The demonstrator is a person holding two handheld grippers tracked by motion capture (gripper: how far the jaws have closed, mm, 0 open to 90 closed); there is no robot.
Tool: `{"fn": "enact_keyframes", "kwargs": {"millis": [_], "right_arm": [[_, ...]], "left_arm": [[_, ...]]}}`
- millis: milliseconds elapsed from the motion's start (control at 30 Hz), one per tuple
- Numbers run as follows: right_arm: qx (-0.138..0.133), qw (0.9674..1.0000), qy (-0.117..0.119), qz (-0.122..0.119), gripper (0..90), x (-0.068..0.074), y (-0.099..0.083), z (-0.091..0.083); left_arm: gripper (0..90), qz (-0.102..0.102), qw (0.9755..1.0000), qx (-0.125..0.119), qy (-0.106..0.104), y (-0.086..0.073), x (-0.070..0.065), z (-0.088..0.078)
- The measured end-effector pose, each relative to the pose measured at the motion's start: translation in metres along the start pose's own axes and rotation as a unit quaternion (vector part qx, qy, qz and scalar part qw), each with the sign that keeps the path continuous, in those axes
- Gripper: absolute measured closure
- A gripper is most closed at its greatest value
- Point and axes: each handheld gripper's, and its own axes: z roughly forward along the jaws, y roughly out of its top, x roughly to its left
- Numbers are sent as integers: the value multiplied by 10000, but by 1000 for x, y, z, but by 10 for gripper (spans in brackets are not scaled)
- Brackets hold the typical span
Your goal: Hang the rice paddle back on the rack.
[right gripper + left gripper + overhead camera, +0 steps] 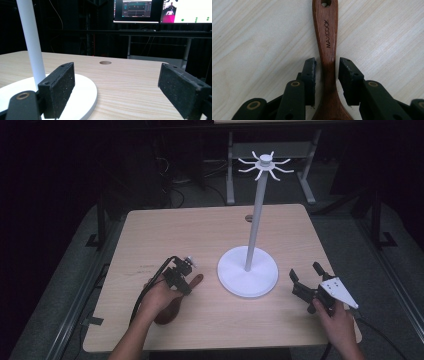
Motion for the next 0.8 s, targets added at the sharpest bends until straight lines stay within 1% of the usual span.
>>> {"fn": "enact_keyframes", "kwargs": {"millis": [167, 200, 233, 367, 500, 567, 800], "right_arm": [[0, 10000, 1, -2, 135, 0, 0, 0], [2, 10000, 0, 2, 135, 0, 0, 0], [1, 10000, 0, -1, 135, 0, 0, 0], [3, 10000, 1, 6, 135, 0, 0, 0], [0, 10000, 3, -3, 135, 0, 0, 0], [2, 10000, 3, 0, 135, 0, 0, 0], [1, 10000, 3, -4, 135, 0, 0, 0]], "left_arm": [[686, 29, 10000, 33, 6, 0, 0, 2], [690, 89, 9999, 59, -18, 1, 0, 2], [696, 97, 9999, 65, -14, 1, 0, 3], [710, 95, 9999, 72, 18, 1, -1, 3], [751, 87, 9999, 89, 19, 1, -2, 3], [753, 74, 9999, 87, 44, 1, -2, 3], [770, 104, 9999, 112, -25, 1, -3, 2]]}}
